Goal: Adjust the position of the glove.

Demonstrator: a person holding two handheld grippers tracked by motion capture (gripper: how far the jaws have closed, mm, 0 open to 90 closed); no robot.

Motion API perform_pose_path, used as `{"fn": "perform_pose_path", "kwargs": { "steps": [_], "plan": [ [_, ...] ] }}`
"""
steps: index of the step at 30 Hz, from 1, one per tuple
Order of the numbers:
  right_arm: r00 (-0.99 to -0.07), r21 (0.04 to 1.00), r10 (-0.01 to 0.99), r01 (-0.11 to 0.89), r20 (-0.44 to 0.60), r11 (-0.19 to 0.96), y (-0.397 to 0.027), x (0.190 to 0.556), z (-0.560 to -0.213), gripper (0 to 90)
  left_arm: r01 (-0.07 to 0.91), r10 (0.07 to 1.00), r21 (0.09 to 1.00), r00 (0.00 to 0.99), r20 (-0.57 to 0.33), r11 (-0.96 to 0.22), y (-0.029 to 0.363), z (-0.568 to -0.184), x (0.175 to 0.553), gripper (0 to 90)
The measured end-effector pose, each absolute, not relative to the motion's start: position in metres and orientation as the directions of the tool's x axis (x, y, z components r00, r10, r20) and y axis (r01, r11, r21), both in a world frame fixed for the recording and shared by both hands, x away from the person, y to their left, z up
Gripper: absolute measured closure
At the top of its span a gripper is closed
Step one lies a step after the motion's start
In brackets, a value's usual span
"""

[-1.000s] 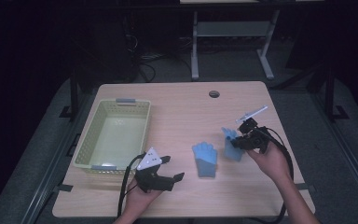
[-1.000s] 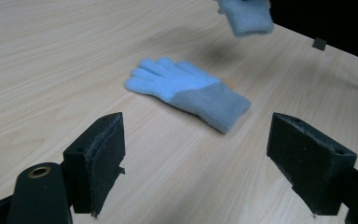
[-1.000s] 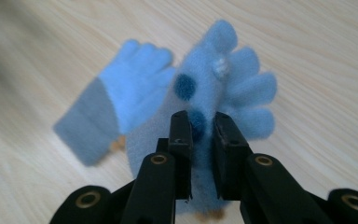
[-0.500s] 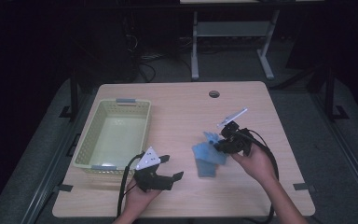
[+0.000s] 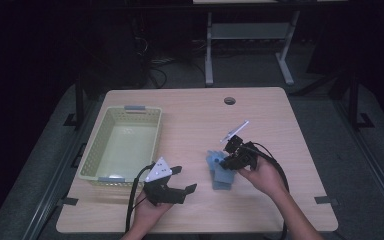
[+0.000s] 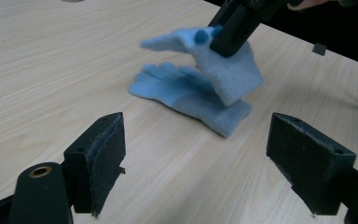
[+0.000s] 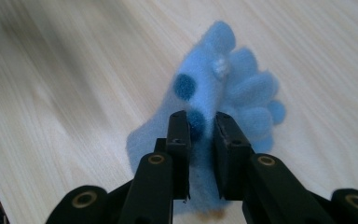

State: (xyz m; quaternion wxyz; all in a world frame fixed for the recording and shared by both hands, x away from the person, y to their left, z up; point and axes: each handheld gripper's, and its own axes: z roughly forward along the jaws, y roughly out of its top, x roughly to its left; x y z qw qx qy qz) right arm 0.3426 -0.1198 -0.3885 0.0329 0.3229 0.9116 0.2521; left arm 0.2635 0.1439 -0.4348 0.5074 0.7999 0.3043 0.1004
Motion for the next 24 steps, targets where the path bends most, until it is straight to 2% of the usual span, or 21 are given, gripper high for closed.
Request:
{"fn": "perform_pose_path", "kwargs": {
  "steps": [8, 12, 24],
  "plan": [
    [-0.806, 0.459, 0.584, 0.557, 0.096, 0.693, -0.111, 0.342, -0.396, 76.7, 0.381, 0.587, 0.874, 0.797, -0.144, -0.303, 0.143, -0.435, 0.263, 19.2],
    [-0.819, 0.427, 0.572, 0.534, 0.046, 0.730, -0.106, 0.342, -0.403, 76.2, 0.382, 0.589, 0.874, 0.795, -0.145, -0.301, 0.144, -0.435, 0.263, 19.2],
    [-0.808, 0.430, 0.588, 0.548, 0.048, 0.718, -0.107, 0.346, -0.416, 73.6, 0.383, 0.587, 0.871, 0.797, -0.144, -0.306, 0.143, -0.435, 0.263, 19.2]
  ]
}}
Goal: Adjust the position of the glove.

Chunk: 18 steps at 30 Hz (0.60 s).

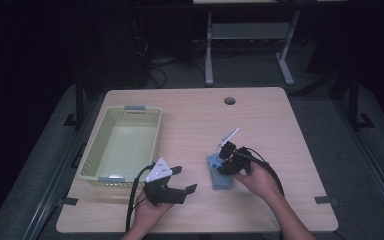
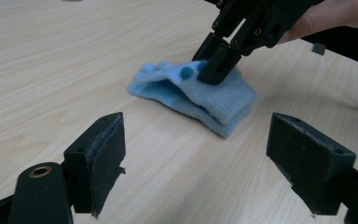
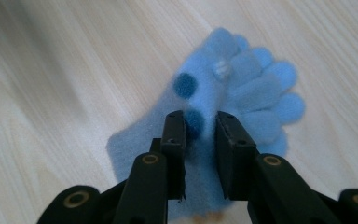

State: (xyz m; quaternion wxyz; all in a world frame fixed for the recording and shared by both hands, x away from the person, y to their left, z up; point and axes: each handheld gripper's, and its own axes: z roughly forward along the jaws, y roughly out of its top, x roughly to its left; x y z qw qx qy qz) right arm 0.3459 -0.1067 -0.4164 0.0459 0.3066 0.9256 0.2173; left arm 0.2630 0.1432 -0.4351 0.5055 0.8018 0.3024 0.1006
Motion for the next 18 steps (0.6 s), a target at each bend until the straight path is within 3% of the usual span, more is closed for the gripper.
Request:
{"fn": "perform_pose_path", "kwargs": {
  "steps": [9, 14, 16, 18],
  "plan": [
    [-0.791, 0.431, 0.610, 0.570, 0.057, 0.699, -0.108, 0.349, -0.426, 66.5, 0.380, 0.584, 0.870, 0.800, -0.138, -0.315, 0.143, -0.436, 0.263, 19.2],
    [-0.768, 0.465, 0.636, 0.591, 0.075, 0.659, -0.114, 0.349, -0.423, 58.3, 0.387, 0.586, 0.867, 0.797, -0.145, -0.312, 0.142, -0.436, 0.263, 19.2],
    [-0.752, 0.498, 0.654, 0.598, 0.080, 0.628, -0.116, 0.349, -0.419, 59.9, 0.387, 0.586, 0.867, 0.798, -0.144, -0.314, 0.142, -0.436, 0.263, 19.2],
    [-0.745, 0.528, 0.659, 0.601, 0.099, 0.600, -0.118, 0.348, -0.417, 67.5, 0.388, 0.586, 0.868, 0.797, -0.146, -0.311, 0.141, -0.436, 0.262, 19.2]
  ]
}}
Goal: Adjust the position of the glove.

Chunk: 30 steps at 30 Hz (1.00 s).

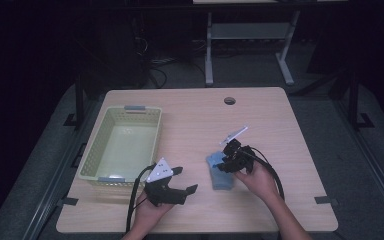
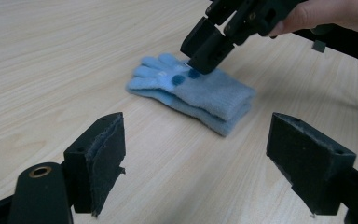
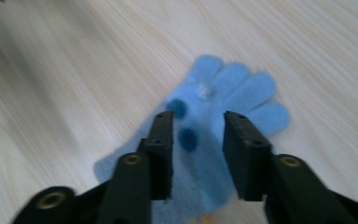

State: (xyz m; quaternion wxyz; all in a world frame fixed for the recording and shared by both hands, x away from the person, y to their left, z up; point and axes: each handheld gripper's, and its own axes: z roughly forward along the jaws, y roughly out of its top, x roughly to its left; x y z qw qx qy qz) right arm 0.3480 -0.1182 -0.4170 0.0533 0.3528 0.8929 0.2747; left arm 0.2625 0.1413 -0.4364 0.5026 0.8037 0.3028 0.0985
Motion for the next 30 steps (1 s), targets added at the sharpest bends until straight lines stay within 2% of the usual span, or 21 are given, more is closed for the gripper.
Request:
{"fn": "perform_pose_path", "kwargs": {
  "steps": [2, 5, 9, 11, 19, 20, 24, 30],
  "plan": [
    [-0.746, 0.537, 0.658, 0.596, 0.096, 0.597, -0.117, 0.347, -0.417, 74.9, 0.389, 0.584, 0.866, 0.798, -0.146, -0.314, 0.141, -0.437, 0.262, 19.2],
    [-0.749, 0.534, 0.654, 0.598, 0.106, 0.598, -0.114, 0.348, -0.420, 79.2, 0.389, 0.583, 0.865, 0.799, -0.144, -0.319, 0.141, -0.437, 0.262, 19.2],
    [-0.755, 0.484, 0.646, 0.609, 0.111, 0.629, -0.107, 0.349, -0.437, 80.7, 0.391, 0.580, 0.862, 0.801, -0.148, -0.321, 0.140, -0.438, 0.262, 19.2],
    [-0.751, 0.499, 0.647, 0.613, 0.130, 0.612, -0.107, 0.348, -0.441, 80.3, 0.390, 0.579, 0.862, 0.802, -0.146, -0.323, 0.140, -0.438, 0.262, 19.2],
    [-0.723, 0.526, 0.669, 0.642, 0.172, 0.558, -0.119, 0.344, -0.433, 64.5, 0.414, 0.574, 0.853, 0.800, -0.174, -0.318, 0.137, -0.441, 0.263, 19.6],
    [-0.715, 0.533, 0.673, 0.651, 0.191, 0.540, -0.123, 0.342, -0.433, 59.7, 0.419, 0.573, 0.851, 0.799, -0.181, -0.315, 0.137, -0.441, 0.264, 20.0],
    [-0.679, 0.545, 0.687, 0.689, 0.256, 0.478, -0.132, 0.339, -0.430, 51.7, 0.446, 0.574, 0.844, 0.790, -0.216, -0.297, 0.134, -0.442, 0.265, 20.5],
    [-0.630, 0.568, 0.710, 0.724, 0.315, 0.391, -0.149, 0.330, -0.430, 44.7, 0.517, 0.573, 0.815, 0.763, -0.299, -0.263, 0.124, -0.442, 0.272, 22.3]
  ]
}}
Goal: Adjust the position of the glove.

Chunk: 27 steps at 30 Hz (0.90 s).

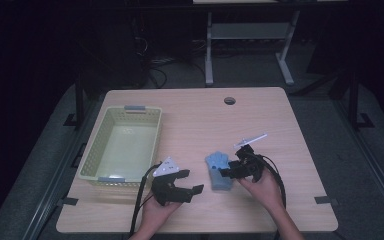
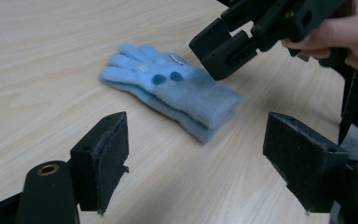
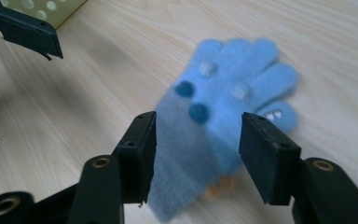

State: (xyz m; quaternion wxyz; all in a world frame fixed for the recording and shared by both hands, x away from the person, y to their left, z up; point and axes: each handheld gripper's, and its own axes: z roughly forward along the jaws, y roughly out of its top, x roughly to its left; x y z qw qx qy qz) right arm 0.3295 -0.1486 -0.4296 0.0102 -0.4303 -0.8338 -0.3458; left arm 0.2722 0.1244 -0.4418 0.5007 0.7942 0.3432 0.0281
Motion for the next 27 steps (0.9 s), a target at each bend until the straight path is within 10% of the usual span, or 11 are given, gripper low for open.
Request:
{"fn": "perform_pose_path", "kwargs": {
  "steps": [27],
  "plan": [
    [-0.476, 0.566, 0.725, 0.812, 0.498, 0.144, -0.177, 0.318, -0.465, 44.7, 0.848, 0.572, 0.519, 0.478, -0.666, -0.104, 0.087, -0.471, 0.321, 36.4]
  ]
}}
